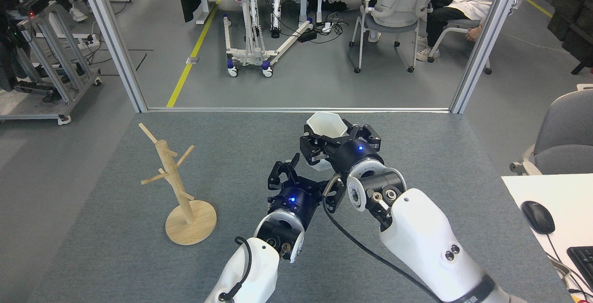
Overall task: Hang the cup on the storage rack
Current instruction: 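Grasp the white cup with the left gripper beside the right gripper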
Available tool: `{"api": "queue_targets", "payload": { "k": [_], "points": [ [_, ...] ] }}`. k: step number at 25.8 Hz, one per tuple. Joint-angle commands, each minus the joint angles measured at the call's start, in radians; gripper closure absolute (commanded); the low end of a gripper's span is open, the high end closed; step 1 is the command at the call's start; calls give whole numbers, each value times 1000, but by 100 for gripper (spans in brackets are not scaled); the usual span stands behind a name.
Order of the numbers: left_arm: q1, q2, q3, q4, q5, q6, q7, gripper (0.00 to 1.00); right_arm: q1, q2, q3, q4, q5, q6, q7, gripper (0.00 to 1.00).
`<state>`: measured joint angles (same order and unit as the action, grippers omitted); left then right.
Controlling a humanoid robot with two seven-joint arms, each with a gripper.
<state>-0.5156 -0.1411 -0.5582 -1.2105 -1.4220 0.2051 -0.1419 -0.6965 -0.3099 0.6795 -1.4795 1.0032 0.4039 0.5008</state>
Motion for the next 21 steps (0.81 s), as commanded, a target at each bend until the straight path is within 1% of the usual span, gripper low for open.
{"api": "queue_targets", "payload": {
  "k": [1, 7, 11, 17, 19, 21],
  "points": [
    [-18, 0, 1, 16, 0, 0, 1, 4, 2, 0, 0, 1, 0, 0, -1, 100],
    [-83, -2, -2, 98, 3, -4, 5, 3, 8, 8, 0, 2, 0, 0, -1, 100],
    [-103, -2, -2, 112, 8, -4, 11, 3, 17, 12, 0, 2, 0, 0, -1, 100],
    [-122, -3, -2, 146, 49, -3, 18, 4, 20, 18, 0, 2, 0, 0, -1, 100],
    [-130, -3, -2, 149, 57, 0, 16, 6, 20, 28, 0, 2, 0, 0, -1, 100],
    [-130, -2, -2, 149, 60, 2, 16, 15, 20, 29, 0, 2, 2, 0, -1, 100]
  ]
}}
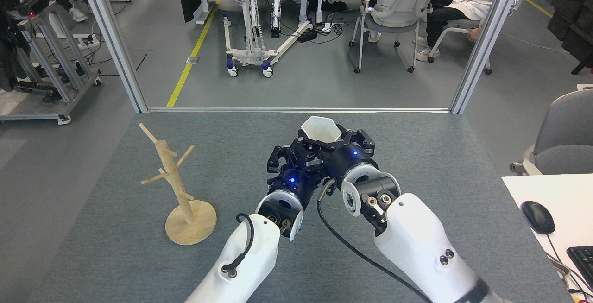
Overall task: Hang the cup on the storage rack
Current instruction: 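Grasp the white cup with the left gripper beside the right gripper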
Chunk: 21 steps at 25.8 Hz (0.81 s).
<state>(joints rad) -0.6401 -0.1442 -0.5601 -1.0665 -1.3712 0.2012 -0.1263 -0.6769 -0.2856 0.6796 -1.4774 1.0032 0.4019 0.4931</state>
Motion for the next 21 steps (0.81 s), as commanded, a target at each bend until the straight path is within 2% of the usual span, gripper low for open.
{"api": "queue_targets", "payload": {
  "k": [1, 2, 5, 10, 11, 15, 16, 21],
  "points": [
    [-6, 2, 0, 5, 11, 6, -1, 20, 0, 5, 0, 0, 2, 3, 7, 100],
    [-6, 2, 0, 6, 11, 6, 0, 26, -1, 5, 0, 2, 2, 2, 7, 100],
    [-7, 2, 0, 26, 11, 1, 2, 31, -1, 6, 0, 2, 2, 2, 7, 100],
    [-6, 2, -1, 22, 8, -3, 0, 51, 0, 6, 0, 2, 0, -2, 7, 100],
    [-6, 2, -1, 20, 8, -3, 0, 53, 0, 6, 0, 2, 0, 0, 7, 96],
    [-6, 2, -3, 19, 8, -13, 0, 60, -3, 6, -8, 2, -3, 3, -7, 3],
    [-6, 2, -3, 19, 6, -17, 0, 62, -3, 8, -11, -4, -6, -2, -11, 1],
    [-6, 2, -4, 13, 6, -19, -1, 67, 0, 8, -15, -4, -14, -12, -120, 1]
  ]
}}
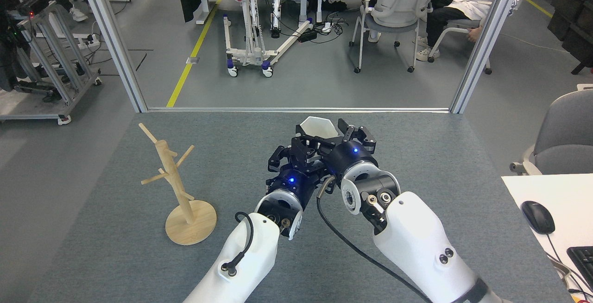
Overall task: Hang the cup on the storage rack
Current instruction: 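Grasp the white cup with the left gripper beside the right gripper, then open the right gripper, withdraw it, and carry the cup toward the rack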
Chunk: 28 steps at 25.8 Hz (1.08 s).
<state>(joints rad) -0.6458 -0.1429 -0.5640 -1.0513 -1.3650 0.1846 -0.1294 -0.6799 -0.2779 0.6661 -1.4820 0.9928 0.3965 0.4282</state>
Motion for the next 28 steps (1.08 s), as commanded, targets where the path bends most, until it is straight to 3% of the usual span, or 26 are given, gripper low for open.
{"api": "queue_targets", "payload": {
  "k": [1, 8, 11, 16, 19, 23, 28],
  "points": [
    [0, 0, -1, -4, 0, -2, 2, 68, 5, 0, -2, 0, -3, -7, -63, 1],
    [0, 2, -1, -6, 0, -17, 4, 72, 10, 0, -2, -6, 1, -8, -65, 1],
    [1, 2, -1, -6, -2, -31, 5, 72, -3, -3, -17, -54, 6, -8, -88, 1],
    [3, 2, -4, -15, -5, -60, 4, 71, -47, -30, -158, -57, 1, -11, -215, 1],
    [3, 0, -7, -26, -9, -77, 5, 71, -32, -80, -235, -24, 12, -50, -301, 1],
    [12, 2, -8, -64, -16, -82, 7, 71, 106, -172, -322, 114, 15, -166, -405, 1],
    [83, 8, -7, -177, -109, -82, 24, 71, 307, -173, -473, 258, 119, -291, -557, 1]
  ]
}}
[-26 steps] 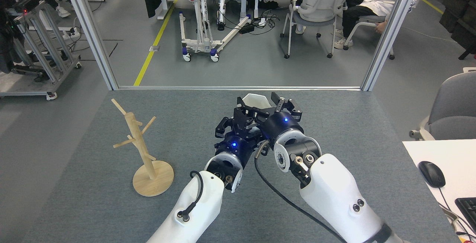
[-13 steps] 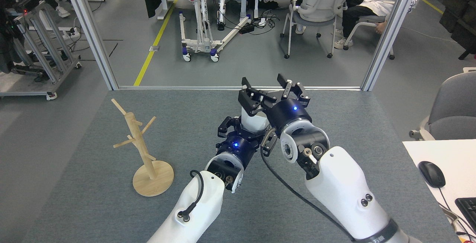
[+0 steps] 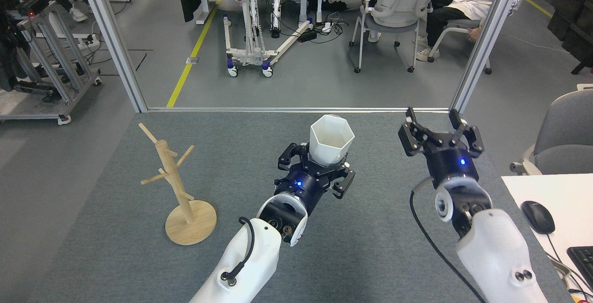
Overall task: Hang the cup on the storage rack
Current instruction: 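Open the right gripper, withdraw it, and carry the cup toward the rack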
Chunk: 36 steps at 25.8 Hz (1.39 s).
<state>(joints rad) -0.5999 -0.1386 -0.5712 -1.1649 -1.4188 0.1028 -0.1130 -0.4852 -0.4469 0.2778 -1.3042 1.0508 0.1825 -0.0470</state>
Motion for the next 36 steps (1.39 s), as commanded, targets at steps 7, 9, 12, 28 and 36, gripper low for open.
{"api": "queue_targets", "payload": {
  "k": [7, 9, 12, 28, 36],
  "points": [
    [242, 63, 70, -380, -318, 44, 19, 71, 352, 25, -279, 66, 175, -178, -106, 1],
    [321, 94, 102, -470, -362, 92, 47, 71, 373, 28, -285, 71, 204, -175, -108, 1],
    [425, 172, 131, -561, -381, 202, 107, 71, 393, 31, -307, 76, 225, -175, -108, 1],
    [724, 318, 294, -555, -385, 543, 288, 70, 491, 50, -365, -201, 227, -156, -5, 1],
    [664, 321, 297, -411, -385, 488, 270, 69, 478, 50, -371, -221, 227, -166, 76, 1]
  ]
}}
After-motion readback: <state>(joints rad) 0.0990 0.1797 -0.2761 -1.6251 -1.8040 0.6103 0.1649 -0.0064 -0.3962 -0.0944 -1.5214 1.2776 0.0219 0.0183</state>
